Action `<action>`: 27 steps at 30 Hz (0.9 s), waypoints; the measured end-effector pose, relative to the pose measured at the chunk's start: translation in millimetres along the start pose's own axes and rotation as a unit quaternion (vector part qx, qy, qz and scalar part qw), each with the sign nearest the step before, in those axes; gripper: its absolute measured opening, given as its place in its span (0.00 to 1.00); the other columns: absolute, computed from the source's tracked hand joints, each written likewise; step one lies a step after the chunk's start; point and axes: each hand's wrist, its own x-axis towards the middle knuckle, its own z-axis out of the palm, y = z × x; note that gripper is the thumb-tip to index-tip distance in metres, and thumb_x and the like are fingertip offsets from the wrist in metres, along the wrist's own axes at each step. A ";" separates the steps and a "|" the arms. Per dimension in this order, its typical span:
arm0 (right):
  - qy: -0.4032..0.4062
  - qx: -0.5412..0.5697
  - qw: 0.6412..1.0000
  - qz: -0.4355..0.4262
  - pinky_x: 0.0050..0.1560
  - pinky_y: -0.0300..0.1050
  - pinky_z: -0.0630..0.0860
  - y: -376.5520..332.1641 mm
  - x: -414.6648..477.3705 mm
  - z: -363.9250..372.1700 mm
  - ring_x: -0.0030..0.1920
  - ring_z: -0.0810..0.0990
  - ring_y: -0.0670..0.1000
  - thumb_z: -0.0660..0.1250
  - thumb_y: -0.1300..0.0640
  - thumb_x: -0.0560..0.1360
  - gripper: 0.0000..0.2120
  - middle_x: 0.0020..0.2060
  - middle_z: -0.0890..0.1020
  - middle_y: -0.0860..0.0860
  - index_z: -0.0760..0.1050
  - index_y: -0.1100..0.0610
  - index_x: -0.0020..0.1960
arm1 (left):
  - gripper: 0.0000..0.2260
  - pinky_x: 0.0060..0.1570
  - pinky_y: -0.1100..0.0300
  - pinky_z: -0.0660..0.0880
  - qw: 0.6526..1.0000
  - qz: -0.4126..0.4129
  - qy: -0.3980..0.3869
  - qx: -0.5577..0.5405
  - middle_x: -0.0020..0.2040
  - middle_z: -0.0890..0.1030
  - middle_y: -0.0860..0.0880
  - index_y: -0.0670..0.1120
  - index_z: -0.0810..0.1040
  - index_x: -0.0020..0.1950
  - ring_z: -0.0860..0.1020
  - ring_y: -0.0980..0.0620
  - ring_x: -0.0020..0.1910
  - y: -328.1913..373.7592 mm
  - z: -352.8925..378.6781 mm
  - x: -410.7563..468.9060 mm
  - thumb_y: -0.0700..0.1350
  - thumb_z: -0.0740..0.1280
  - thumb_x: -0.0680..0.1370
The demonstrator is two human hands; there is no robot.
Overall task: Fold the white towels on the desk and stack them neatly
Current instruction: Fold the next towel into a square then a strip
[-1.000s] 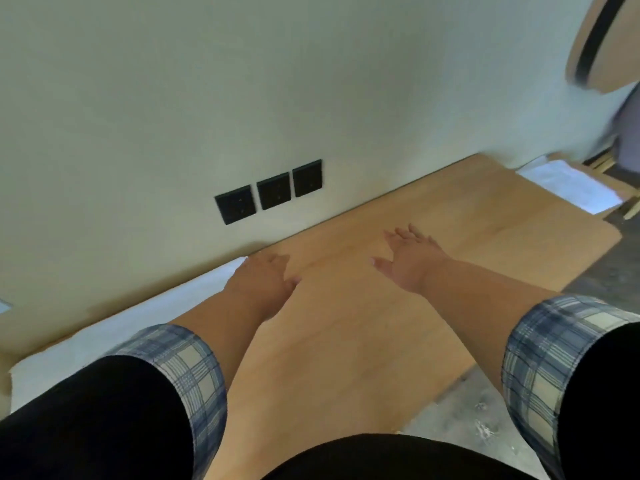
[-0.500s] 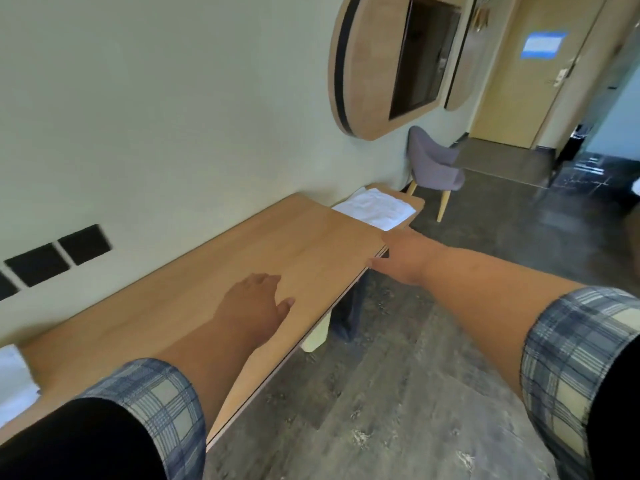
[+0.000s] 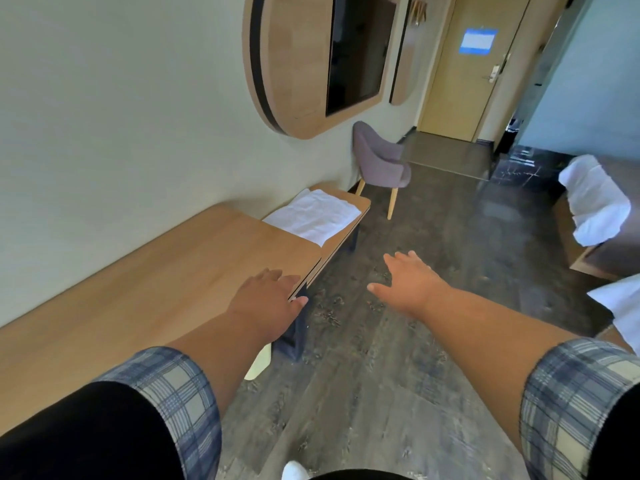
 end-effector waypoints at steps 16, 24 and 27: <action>-0.037 0.028 0.998 0.051 0.77 0.58 0.48 138.2 258.6 7.1 0.80 0.43 0.55 0.54 0.33 0.79 0.39 0.81 0.49 0.52 0.46 0.51 0.82 | 0.30 0.75 0.47 0.57 0.994 0.013 -0.082 0.076 0.79 0.59 0.47 0.55 0.53 0.80 0.56 0.45 0.78 19.3 17.5 338.2 0.65 0.52 0.80; -0.038 0.009 0.999 -0.028 0.78 0.59 0.47 195.8 453.8 -14.0 0.80 0.43 0.55 0.52 0.31 0.79 0.38 0.81 0.50 0.51 0.48 0.50 0.81 | 0.30 0.76 0.46 0.55 0.994 -0.093 -0.057 0.025 0.80 0.57 0.48 0.53 0.53 0.81 0.55 0.46 0.79 34.6 48.1 480.1 0.63 0.52 0.81; -0.036 -0.021 0.995 -0.090 0.77 0.59 0.50 202.1 529.8 -34.0 0.80 0.46 0.56 0.53 0.31 0.78 0.38 0.80 0.53 0.51 0.50 0.50 0.81 | 0.29 0.76 0.46 0.54 0.986 -0.157 -0.063 -0.006 0.80 0.57 0.47 0.52 0.53 0.81 0.55 0.45 0.79 40.4 52.9 513.5 0.62 0.53 0.82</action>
